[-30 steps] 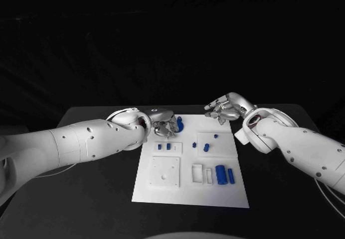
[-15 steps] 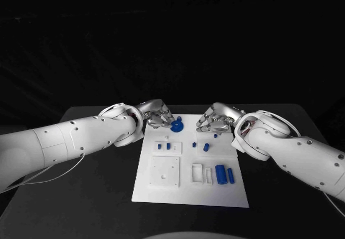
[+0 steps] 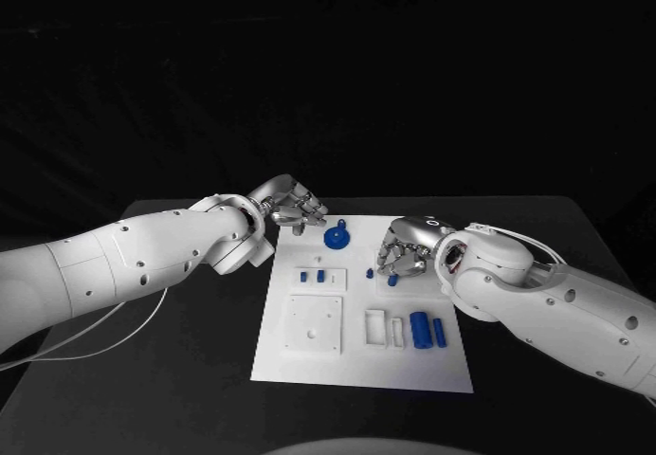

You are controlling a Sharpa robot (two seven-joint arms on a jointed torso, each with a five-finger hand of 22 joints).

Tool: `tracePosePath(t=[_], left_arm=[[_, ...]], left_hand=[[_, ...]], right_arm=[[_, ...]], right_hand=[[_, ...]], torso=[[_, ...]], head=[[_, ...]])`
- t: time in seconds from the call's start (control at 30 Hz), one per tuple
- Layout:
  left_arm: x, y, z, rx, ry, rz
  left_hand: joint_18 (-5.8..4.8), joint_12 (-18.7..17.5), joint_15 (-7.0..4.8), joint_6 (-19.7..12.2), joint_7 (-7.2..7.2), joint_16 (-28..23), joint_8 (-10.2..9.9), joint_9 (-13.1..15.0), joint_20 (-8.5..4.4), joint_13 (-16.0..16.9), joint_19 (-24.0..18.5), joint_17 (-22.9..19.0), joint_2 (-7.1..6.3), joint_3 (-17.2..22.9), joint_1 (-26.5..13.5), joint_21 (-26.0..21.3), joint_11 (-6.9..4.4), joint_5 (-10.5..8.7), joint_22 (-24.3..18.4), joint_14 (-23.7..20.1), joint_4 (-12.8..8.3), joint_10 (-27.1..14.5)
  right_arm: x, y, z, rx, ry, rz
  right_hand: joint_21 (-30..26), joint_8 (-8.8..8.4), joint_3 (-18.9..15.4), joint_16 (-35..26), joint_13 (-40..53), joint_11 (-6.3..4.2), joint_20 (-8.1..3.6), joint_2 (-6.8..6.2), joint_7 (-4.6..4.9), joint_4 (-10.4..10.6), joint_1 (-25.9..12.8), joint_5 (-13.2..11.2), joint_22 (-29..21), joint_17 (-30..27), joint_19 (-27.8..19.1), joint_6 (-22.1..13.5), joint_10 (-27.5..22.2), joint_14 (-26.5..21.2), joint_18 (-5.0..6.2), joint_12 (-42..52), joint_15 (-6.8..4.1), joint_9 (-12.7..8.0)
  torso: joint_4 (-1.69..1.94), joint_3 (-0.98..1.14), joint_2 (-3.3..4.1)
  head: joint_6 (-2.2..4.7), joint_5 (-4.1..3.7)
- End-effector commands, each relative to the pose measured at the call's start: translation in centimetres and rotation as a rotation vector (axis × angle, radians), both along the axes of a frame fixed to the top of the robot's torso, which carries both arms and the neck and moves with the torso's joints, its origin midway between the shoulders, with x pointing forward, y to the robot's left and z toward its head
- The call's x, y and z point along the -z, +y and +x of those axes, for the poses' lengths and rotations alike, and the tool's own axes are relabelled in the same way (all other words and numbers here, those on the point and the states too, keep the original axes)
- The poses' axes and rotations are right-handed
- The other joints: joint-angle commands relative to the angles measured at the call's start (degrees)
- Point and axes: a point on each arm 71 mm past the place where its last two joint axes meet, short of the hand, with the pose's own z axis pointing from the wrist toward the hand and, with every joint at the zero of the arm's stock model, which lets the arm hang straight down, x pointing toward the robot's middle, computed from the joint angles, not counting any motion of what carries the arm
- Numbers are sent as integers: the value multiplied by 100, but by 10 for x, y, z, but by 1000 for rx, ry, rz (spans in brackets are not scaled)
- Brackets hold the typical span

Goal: Assemble the parts on the task board

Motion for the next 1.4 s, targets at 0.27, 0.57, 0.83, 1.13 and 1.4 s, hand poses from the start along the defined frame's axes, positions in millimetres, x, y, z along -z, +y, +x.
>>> tracePosePath(t=[0.27, 0.57, 0.83, 1.13, 1.4], left_arm=[[-2, 2, -1, -37, 38, -102], [-2, 2, -1, -33, 48, -105], [-1, 1, -2, -31, 54, -103], [-1, 1, -2, -30, 58, -102], [-1, 1, -2, -30, 60, -101]], left_hand=[[-28, -18, -4, 2, 14, -109, -12, -5, -29, 4, 9, 5, 21, -27, -9, -80, 13, 31, -31, 72, 21, -17], [-37, -18, -8, -5, 23, -197, -13, -5, -33, 4, 67, 96, 28, -49, -19, -204, 19, 29, 4, 97, 35, -26], [-36, -19, -6, -25, 29, -201, -15, -6, -32, 4, 80, 111, 31, -49, -20, -222, 23, 28, 16, 101, 40, -34], [-35, -19, -6, -34, 31, -203, -15, -6, -31, 4, 85, 119, 27, -50, -20, -234, 24, 30, 23, 103, 40, -39], [-32, -18, -1, -63, 39, -211, -16, -7, -28, 4, 99, 136, 24, -50, -21, -264, 32, 30, 40, 104, 48, -62]], right_arm=[[10, 6, -3, 27, -50, -107], [15, 15, -4, 18, -65, -92], [19, 18, -3, 16, -66, -89], [26, 20, -2, 15, -58, -98], [32, 23, -2, 10, -50, -105]], right_hand=[[30, -3, 153, -54, 49, -2, -21, -109, -9, 131, 17, -144, 286, 42, 231, 60, 38, 62, -114, -50, -5, -11], [46, -5, 178, -57, 70, 3, -22, -144, -3, 196, 2, -202, 287, 61, 237, 28, 46, 73, -113, -51, -3, -18], [42, -3, 185, -68, 77, 6, -20, -174, 1, 244, 5, -216, 285, 68, 233, 9, 36, 71, -107, -62, -2, -19], [38, -4, 197, -71, 80, 12, -19, -178, 11, 266, 11, -231, 284, 74, 232, -21, 27, 70, -103, -66, 0, -23], [27, -4, 201, -79, 81, 12, -17, -181, 12, 289, -3, -239, 282, 72, 230, -29, 20, 65, -100, -69, 1, -23]], torso=[[-2, 5, 4], [-7, 15, 4], [-16, 17, 3], [-9, 16, 3], [-2, 15, 8]], head=[[-23, 8], [-34, 26], [-39, 37], [-45, 35], [-59, 46]])
